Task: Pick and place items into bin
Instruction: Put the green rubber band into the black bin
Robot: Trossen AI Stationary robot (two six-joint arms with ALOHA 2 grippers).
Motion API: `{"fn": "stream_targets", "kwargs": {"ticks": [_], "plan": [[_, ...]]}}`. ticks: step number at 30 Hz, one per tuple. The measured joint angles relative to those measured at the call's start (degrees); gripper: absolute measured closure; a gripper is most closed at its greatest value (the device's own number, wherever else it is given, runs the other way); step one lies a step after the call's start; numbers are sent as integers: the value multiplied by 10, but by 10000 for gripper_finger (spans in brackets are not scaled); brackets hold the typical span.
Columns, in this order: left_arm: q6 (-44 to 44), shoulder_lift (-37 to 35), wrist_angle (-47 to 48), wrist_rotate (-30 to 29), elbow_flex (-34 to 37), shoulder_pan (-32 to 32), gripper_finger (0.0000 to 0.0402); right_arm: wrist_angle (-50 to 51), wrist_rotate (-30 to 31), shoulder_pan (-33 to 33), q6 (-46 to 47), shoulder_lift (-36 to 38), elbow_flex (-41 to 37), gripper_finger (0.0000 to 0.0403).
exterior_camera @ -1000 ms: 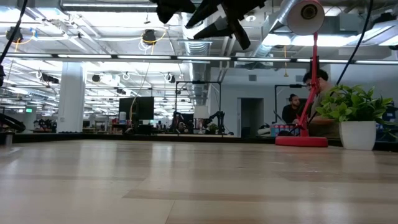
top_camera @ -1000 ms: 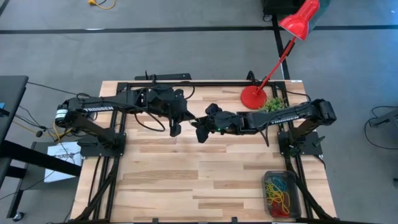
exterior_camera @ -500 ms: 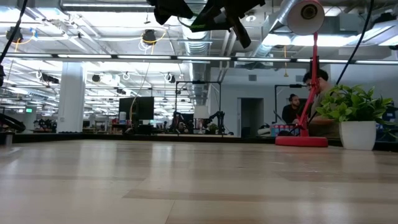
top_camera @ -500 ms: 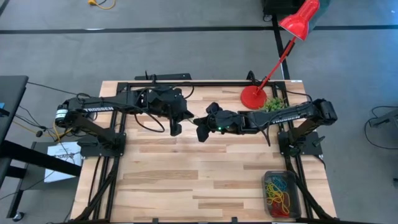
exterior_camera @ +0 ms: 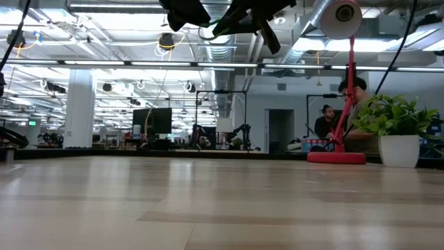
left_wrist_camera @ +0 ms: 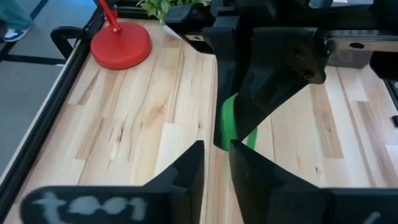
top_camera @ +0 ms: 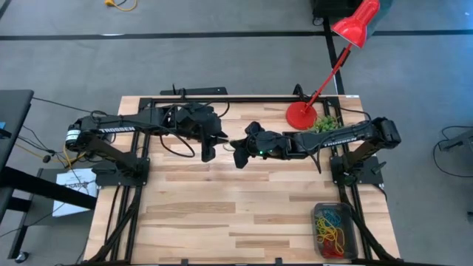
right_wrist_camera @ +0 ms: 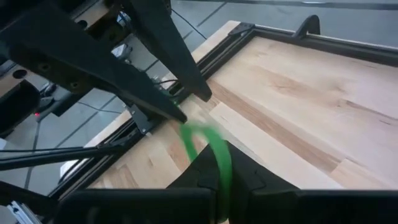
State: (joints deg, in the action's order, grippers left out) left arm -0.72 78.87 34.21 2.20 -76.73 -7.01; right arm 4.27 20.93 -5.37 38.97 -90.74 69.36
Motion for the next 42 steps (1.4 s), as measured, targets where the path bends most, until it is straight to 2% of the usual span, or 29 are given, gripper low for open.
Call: {"fn": "stream_targets", "kwargs": {"ticks": [5, 9, 11, 14, 21, 24, 26, 30, 33, 38, 40, 42], "plan": [[1, 0, -1, -1, 0, 0, 314, 60, 0, 0, 45, 0, 0, 402], [1, 0, -1, -1, 0, 0, 308, 183, -3, -6, 123, 0, 0, 402], [1, 0, 1, -1, 0, 0, 308, 250, -26, -11, 173, 0, 0, 402], [0, 0, 15, -18, 0, 0, 308, 342, -110, -24, 235, 0, 0, 402], [-13, 0, 43, -86, 0, 0, 308, 594, -431, -92, 367, 0, 12, 402], [-17, 0, 43, -93, 0, -1, 308, 678, -500, -142, 422, 0, 21, 402], [-17, 0, 42, -91, 0, -2, 308, 710, -508, -180, 459, 0, 28, 402], [-17, 0, 42, -90, 0, -2, 308, 713, -472, -269, 553, 0, 28, 402], [-17, 0, 42, -90, 0, -3, 308, 720, -450, -337, 649, 0, 28, 403], [-35, 0, 40, -90, 0, -3, 308, 728, -449, -450, 838, 0, 28, 403], [-40, 0, 40, -90, 0, -3, 308, 727, -457, -478, 888, 0, 28, 403], [-45, 0, 37, -89, 0, -3, 308, 724, -470, -484, 890, -2, 29, 402]]}}
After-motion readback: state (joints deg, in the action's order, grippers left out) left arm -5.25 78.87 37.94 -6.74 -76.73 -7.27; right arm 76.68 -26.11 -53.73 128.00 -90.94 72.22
